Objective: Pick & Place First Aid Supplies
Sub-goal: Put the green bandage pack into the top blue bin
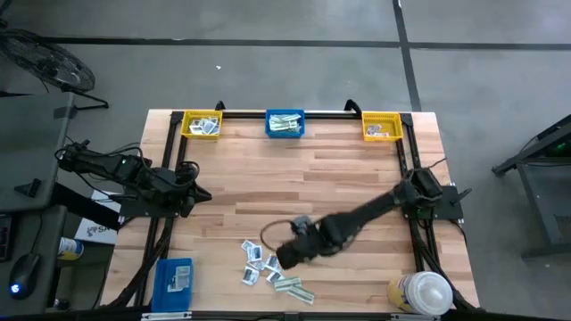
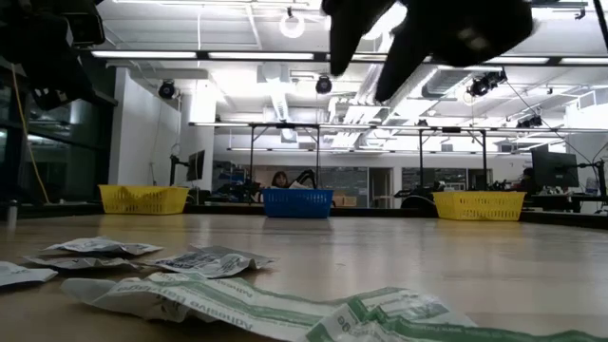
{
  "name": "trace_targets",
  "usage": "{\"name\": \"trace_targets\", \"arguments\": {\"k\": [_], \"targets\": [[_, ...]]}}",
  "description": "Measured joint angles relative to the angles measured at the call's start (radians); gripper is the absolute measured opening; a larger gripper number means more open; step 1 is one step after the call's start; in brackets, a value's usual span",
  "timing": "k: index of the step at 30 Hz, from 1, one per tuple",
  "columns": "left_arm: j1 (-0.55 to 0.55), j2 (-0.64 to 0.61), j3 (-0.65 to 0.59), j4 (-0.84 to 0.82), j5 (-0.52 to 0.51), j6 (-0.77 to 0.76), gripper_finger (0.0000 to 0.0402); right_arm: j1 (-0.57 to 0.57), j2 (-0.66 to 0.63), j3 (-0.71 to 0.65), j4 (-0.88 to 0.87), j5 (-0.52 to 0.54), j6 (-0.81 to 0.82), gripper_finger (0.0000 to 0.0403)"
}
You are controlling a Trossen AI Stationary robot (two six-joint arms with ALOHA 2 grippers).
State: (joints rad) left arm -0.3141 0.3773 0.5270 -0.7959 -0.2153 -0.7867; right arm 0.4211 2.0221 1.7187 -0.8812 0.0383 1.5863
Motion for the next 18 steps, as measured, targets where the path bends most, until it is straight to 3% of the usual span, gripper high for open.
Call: {"name": "trace_targets", "arguments": {"k": [9,18], "targets": [[0.000,0.000,0.000,0.000,0.000,0.005,0.0053,0.144,0.070,0.001,0.113,0.073,0.101,0.0140],[0.000,0.000,0.000,0.000,0.004,0.004,0.0053,0.169,0.185,0.000,0.196,0.090,0.169,0.0140]]}}
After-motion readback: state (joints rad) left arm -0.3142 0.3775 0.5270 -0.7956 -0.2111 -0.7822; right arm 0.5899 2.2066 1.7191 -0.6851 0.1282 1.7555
